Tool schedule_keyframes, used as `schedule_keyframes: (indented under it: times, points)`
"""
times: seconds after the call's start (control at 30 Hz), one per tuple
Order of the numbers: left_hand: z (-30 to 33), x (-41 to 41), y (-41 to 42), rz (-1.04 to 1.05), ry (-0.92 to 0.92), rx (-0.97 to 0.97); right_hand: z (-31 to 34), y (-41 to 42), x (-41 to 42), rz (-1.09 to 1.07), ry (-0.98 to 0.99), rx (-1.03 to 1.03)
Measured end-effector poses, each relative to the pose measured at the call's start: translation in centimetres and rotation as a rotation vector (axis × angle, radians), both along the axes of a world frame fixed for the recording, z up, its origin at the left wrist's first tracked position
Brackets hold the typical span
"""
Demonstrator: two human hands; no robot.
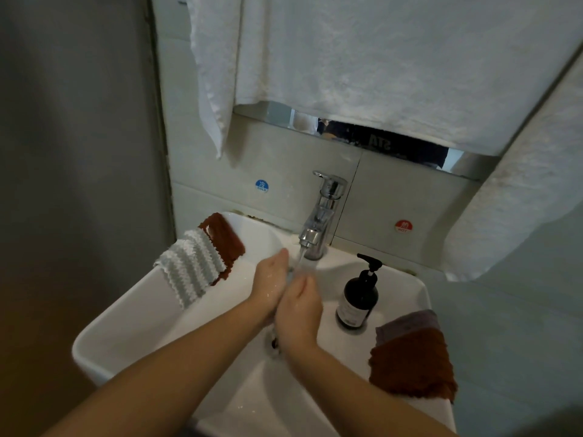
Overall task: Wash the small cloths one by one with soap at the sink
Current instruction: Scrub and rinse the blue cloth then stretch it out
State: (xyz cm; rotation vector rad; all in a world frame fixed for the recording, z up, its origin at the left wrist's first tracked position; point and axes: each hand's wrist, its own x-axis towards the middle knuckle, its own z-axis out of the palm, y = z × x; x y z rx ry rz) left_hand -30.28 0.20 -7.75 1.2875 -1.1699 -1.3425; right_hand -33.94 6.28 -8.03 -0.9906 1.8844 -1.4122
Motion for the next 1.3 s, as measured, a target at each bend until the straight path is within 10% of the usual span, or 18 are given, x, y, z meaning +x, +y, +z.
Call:
schedule_keyframes:
  times: [0.17, 0.37, 0.6, 0.77, 0.97, 1.3]
  points:
    - [-0.1, 0.8, 0.7, -0.006, -0.018, 0.051, -0.1, 0.6, 0.0, 0.114, 0.192, -0.055]
    - [0.3, -0.3, 0.9, -0.038, 0.019, 0.018, 0.2, -1.4, -1.1, -0.1, -0.076, 0.006]
    - [-0.2, 0.5, 0.4, 0.105, 0.058, 0.078, -1.1, 1.9, 1.3, 0.08, 0.218, -0.119]
    - [0.1, -0.4, 1.2, -0.01, 0.055, 0.061, 0.2, -1.6, -0.8, -0.186, -0.137, -0.049]
    - [-0.9, 1.0, 1.7, 0.059, -0.115, 0.036, -1.0, -0.9, -1.0, 0.097, 0.092, -0.011]
    - [-0.6, -1.4, 6.4, 0.099, -0.313, -0.287, -0.7, -4.4, -3.8, 0.047, -0.305, 0.122]
